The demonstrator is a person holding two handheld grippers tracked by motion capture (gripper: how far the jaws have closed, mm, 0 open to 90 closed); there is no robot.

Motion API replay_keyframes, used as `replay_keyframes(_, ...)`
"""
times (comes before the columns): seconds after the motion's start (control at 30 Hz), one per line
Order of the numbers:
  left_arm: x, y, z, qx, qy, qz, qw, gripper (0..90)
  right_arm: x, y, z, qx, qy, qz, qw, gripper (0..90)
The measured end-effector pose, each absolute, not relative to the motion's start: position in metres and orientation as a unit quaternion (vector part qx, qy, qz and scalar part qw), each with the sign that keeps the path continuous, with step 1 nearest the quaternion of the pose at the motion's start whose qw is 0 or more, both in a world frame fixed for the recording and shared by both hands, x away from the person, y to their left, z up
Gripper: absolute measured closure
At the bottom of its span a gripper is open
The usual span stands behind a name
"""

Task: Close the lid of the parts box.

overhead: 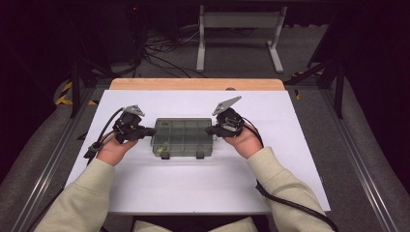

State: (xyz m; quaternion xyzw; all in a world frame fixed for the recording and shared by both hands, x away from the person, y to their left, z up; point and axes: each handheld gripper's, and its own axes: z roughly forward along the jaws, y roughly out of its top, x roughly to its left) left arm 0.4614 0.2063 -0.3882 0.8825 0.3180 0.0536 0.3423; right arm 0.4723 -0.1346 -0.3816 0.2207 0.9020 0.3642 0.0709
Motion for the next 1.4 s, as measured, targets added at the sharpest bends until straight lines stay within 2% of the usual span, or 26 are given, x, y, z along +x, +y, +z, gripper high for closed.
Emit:
replay_keyframes(0.9,0.454,0.196,-0.392,0.909,0.288,0.034,0.299,89.4,0.463,-0.131,-0.389,0.208,0.921,0.325,0.047,88.7)
replay_keyframes(1.4,0.453,0.196,-0.393,0.912,0.283,0.021,0.295,89.1,0.460,-0.128,-0.389,0.204,0.927,0.312,0.043,88.2)
